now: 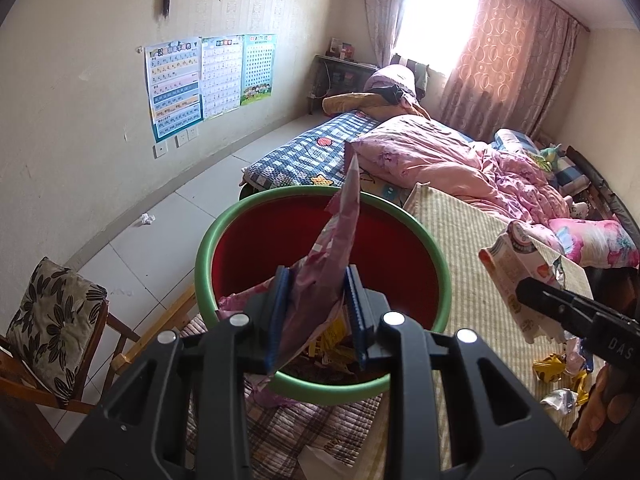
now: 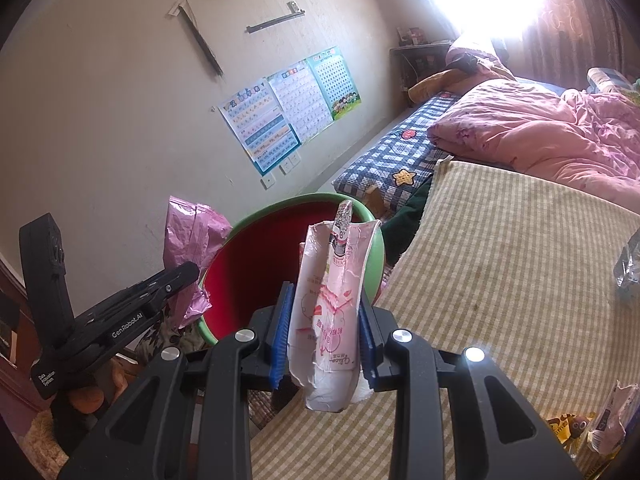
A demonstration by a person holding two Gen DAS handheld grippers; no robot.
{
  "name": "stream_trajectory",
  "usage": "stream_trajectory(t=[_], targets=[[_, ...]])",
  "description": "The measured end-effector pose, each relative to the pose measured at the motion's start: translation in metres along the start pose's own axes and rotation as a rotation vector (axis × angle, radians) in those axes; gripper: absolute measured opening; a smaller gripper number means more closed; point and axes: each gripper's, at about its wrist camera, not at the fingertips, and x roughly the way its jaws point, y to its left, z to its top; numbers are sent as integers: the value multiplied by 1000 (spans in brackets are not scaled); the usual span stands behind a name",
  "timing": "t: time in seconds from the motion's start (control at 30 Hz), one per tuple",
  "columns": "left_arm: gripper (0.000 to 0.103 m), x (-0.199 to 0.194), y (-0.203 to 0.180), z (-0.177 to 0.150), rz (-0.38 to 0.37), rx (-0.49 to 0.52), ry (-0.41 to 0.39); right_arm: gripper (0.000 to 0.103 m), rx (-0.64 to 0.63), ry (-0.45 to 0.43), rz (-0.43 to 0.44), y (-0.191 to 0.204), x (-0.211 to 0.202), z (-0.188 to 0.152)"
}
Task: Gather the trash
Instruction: 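Carry the pouch and foil bag over the red bucket and open both tools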
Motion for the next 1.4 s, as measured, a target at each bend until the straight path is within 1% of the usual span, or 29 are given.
stream_trajectory(t=[0.47, 0.57, 0.87, 0.97, 1.03, 1.07, 1.17, 1.23, 1.3, 1.37, 1.4], targets=[[27, 22, 15, 20, 12, -3, -4, 29, -23, 11, 2, 12, 25, 18], [27, 27, 19, 23, 10, -1, 0, 29, -22, 12, 3, 12, 27, 20], [27, 43, 25, 32, -9, 4, 18, 29, -11, 28, 3, 14, 50, 31], [27, 46, 26, 35, -45, -12, 27, 29, -9, 33, 3, 14, 55, 34], [27, 42, 26, 42, -108, -48, 30, 29, -4, 30, 3, 13, 56, 37], [27, 35, 24, 47, -140, -53, 13, 29, -2, 25, 3, 12, 55, 38], [27, 29, 11, 57, -178, -20, -17, 29, 6, 7, -1, 9, 53, 44], [27, 32, 6, 58, -182, -13, -15, 29, 10, 6, 0, 9, 54, 46], [27, 40, 5, 55, -174, -19, 7, 30, 17, 6, 4, 9, 55, 47], [31, 46, 8, 51, -154, -29, 20, 33, 25, -2, 14, 9, 55, 48], [39, 49, 10, 49, -136, -31, 26, 34, 27, -8, 17, 9, 55, 49]])
